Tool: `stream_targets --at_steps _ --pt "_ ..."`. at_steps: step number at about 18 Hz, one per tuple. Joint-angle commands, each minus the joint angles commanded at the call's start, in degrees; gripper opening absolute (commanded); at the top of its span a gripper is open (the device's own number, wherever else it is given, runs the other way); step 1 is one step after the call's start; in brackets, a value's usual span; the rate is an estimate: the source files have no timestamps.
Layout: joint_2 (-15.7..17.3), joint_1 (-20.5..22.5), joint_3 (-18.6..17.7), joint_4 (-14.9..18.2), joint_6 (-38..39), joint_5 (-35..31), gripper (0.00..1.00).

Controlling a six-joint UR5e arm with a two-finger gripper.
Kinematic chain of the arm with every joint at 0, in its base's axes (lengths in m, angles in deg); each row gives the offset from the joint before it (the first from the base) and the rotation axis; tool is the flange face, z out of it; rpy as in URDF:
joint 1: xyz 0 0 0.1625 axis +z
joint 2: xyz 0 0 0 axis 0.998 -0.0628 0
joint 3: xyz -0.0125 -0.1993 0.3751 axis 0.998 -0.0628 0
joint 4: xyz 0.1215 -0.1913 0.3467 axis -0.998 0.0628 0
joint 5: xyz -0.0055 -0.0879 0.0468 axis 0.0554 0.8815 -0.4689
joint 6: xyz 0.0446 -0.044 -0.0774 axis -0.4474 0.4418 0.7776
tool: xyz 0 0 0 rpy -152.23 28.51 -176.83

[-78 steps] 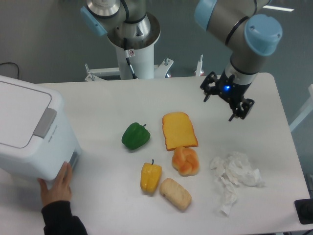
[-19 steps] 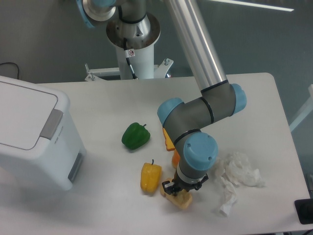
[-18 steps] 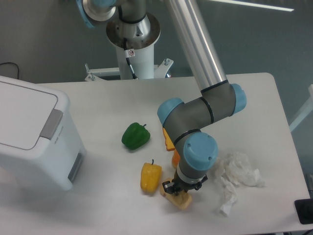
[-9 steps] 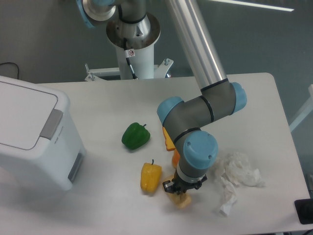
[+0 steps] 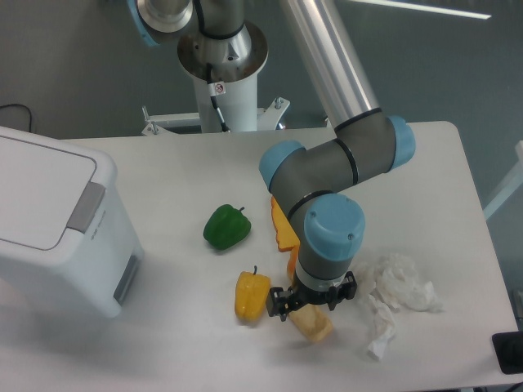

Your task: Pick up the square bread

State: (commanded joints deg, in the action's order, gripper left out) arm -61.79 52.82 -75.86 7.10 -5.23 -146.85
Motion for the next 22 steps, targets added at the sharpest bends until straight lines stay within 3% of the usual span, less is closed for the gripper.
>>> stream_targets --at_steps 5,12,18,22 --pt "4.8 -4.4 -0.3 0.2 0.3 0.5 1.0" --pt "11.7 -10.5 -2.6 0.6 4.8 8.3 1.0" --pt "17.5 -11.2 -4.9 0.9 6.7 14.8 1.0" --pt "19.9 -12.0 -5.1 3.4 7.6 15.8 1.0"
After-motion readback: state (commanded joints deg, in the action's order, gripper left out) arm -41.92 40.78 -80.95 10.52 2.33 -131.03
